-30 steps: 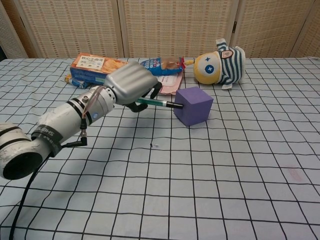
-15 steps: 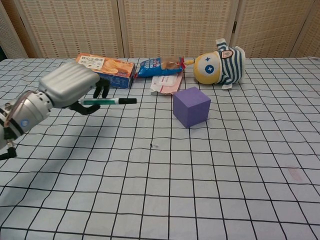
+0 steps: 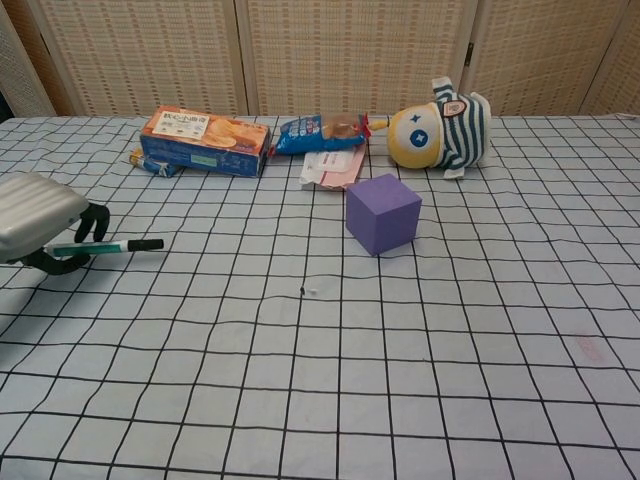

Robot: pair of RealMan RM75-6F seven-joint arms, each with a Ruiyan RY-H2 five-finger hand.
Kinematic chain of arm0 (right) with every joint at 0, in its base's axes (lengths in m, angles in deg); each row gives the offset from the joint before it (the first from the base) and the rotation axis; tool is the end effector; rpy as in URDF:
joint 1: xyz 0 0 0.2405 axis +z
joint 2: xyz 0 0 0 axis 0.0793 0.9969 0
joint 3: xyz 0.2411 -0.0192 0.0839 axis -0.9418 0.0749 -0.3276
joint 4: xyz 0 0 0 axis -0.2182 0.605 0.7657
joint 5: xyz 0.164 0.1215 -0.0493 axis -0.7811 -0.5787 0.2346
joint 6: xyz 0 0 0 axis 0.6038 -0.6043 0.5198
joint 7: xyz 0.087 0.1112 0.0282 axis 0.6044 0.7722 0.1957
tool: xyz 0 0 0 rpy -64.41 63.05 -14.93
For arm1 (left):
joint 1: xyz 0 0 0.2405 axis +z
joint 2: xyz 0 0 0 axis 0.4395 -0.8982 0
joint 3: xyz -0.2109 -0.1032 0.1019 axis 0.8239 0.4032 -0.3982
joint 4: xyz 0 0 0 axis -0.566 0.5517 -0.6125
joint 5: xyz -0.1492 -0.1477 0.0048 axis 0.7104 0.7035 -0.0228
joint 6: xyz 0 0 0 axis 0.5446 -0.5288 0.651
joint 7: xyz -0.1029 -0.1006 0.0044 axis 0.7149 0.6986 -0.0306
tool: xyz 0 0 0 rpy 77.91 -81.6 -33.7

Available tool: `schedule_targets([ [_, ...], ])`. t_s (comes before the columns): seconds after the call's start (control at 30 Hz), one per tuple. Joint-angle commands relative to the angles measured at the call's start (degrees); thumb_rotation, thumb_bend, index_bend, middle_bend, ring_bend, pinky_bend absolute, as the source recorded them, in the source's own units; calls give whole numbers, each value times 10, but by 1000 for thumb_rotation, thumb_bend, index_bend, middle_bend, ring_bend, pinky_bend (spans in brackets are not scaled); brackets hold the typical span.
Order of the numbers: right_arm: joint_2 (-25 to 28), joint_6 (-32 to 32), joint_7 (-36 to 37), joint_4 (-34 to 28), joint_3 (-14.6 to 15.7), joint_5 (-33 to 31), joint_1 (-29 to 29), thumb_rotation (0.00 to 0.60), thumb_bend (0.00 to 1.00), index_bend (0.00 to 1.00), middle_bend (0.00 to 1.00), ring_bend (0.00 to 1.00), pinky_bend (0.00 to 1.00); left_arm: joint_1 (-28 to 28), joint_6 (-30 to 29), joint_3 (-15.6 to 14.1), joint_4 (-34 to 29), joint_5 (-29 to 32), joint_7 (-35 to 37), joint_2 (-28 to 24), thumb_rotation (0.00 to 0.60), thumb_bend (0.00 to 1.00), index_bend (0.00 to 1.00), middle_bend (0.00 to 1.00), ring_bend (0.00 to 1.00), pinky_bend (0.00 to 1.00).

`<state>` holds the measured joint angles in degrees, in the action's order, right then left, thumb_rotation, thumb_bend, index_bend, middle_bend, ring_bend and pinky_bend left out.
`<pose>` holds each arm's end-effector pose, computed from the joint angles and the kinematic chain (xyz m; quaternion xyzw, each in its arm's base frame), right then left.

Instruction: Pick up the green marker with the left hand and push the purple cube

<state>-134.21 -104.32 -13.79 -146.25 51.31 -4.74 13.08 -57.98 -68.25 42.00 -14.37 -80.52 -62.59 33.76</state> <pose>-0.3173 -0.1982 0.1431 0.6254 -0.4158 0.3123 0.5817 -0.2868 0.3360 -0.0057 -0.7637 -0.1686 -0.2758 0.5588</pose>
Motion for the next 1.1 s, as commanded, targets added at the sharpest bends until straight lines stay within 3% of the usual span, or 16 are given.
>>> schedule_targets([
  [0.03,1,-1,0,-1,-1,-1,-1,600,26,0,0,0,0,-1,6,0,2,-4,0,1,600,513,416,556,900,1000],
  [0.37,4,-9,1,-5,-2,-1,-4,600,26,0,0,0,0,7,20,8,-61,3,-7,-33,600,474,233,298,796,969],
  [0.5,5,-11,5,-5,-3,0,-5,600,27,0,0,0,0,25,-24,15,-149,-1,-35,-86,600,448,214,236,739,925],
  [0.57,5,-14,6,-4,-3,2,-6,600,27,0,0,0,0,46,-66,23,-226,1,-47,-135,600,431,190,183,597,797],
  [0.67,1,-18,10,-1,-4,8,-6,600,26,0,0,0,0,90,-130,32,-334,9,-24,-211,600,411,146,83,155,446],
  [0.7,-1,-19,12,1,-4,9,-6,600,26,0,0,0,0,106,-149,33,-360,12,-4,-230,600,402,136,52,48,330],
  [0.73,-4,-21,12,5,-5,11,-5,600,27,0,0,0,0,122,-165,30,-382,12,24,-248,600,394,128,31,8,250],
  [0.83,-20,-34,-4,21,-9,15,-5,600,26,0,0,0,0,172,-199,8,-420,2,147,-295,600,381,105,11,0,167],
  [0.9,-31,-39,-18,27,-10,14,-6,600,26,0,0,0,0,194,-214,-5,-405,-12,234,-310,600,375,66,2,0,159],
  [1.03,-40,-35,-37,26,-9,8,-5,600,26,0,0,0,0,196,-185,-8,-386,-9,278,-330,600,363,4,0,0,161],
  [1.1,-40,-33,-46,21,-7,6,-5,600,26,0,0,0,0,194,-163,-8,-392,2,261,-338,600,363,0,0,0,158],
])
